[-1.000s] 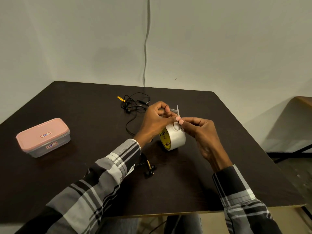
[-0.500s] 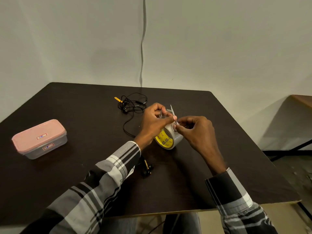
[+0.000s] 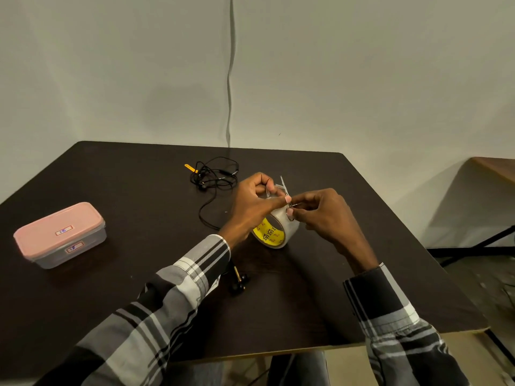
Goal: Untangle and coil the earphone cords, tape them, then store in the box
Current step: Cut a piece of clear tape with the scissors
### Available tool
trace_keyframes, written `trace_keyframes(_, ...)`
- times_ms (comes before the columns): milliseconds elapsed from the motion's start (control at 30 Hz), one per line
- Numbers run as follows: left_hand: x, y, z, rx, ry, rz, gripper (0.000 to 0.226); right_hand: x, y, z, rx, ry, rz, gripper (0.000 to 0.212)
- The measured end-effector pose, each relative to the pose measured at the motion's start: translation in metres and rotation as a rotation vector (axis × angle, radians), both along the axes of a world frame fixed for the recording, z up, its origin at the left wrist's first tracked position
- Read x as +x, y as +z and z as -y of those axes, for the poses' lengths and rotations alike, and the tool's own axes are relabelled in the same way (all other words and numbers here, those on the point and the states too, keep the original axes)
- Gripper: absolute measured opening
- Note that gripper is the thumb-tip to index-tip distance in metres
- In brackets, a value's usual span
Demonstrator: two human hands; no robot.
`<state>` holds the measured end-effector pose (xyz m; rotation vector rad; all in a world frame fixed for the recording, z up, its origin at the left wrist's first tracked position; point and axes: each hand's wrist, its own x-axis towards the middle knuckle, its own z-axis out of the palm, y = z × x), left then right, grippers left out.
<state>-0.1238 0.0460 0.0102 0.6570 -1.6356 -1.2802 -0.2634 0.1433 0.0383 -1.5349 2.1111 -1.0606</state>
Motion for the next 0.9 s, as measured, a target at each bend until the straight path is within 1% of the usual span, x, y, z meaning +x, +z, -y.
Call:
trace_keyframes(67, 0.002, 0.003, 0.001, 0.022, -0.024, 0.001, 0.028, -0.003, -0.002, -0.001, -0.040, -0.036, 0.106, 0.014)
trace_keyframes(133, 0.005, 0.005, 0.006, 0.012, -0.052, 0.037, 0.025, -0.004, -0.003, -0.003, -0.098, -0.047, 0.265, 0.015)
trace_keyframes(233, 0.012, 0.010, 0.015, -0.094, -0.098, 0.144, 0.021, -0.004, -0.005, -0.007, -0.160, -0.025, 0.453, 0.018)
trace_keyframes(300, 0.015, 0.014, 0.019, -0.186, -0.134, 0.214, 0.020, -0.003, -0.008, -0.008, -0.188, -0.015, 0.502, 0.018)
trace_keyframes(367, 0.017, 0.020, 0.020, -0.295, -0.137, 0.289, 0.018, -0.001, -0.011, -0.007, -0.217, -0.010, 0.502, 0.017)
trace_keyframes(433, 0.018, 0.024, 0.021, -0.361, -0.126, 0.317, 0.017, 0.000, -0.011, -0.006, -0.265, -0.006, 0.491, 0.014)
trace_keyframes(500, 0.018, 0.027, 0.023, -0.352, -0.123, 0.317, 0.017, 0.002, -0.010, -0.004, -0.303, -0.003, 0.513, 0.011)
trace_keyframes(567, 0.018, 0.027, 0.026, -0.294, -0.151, 0.306, 0.019, 0.004, -0.007, -0.001, -0.300, -0.007, 0.533, 0.015)
trace_keyframes(700, 0.020, 0.028, 0.026, -0.199, -0.190, 0.262, 0.020, 0.010, -0.002, 0.003, -0.149, -0.008, 0.536, 0.027)
trace_keyframes(733, 0.021, 0.028, 0.026, -0.190, -0.183, 0.256, 0.020, 0.011, -0.002, 0.004, -0.104, -0.012, 0.556, 0.028)
trace_keyframes(800, 0.022, 0.029, 0.026, -0.188, -0.158, 0.251, 0.018, 0.012, -0.002, 0.002, -0.048, -0.021, 0.635, 0.024)
trace_keyframes(900, 0.024, 0.030, 0.030, -0.188, -0.102, 0.251, 0.016, 0.014, -0.005, 0.000, -0.044, -0.028, 0.743, 0.021)
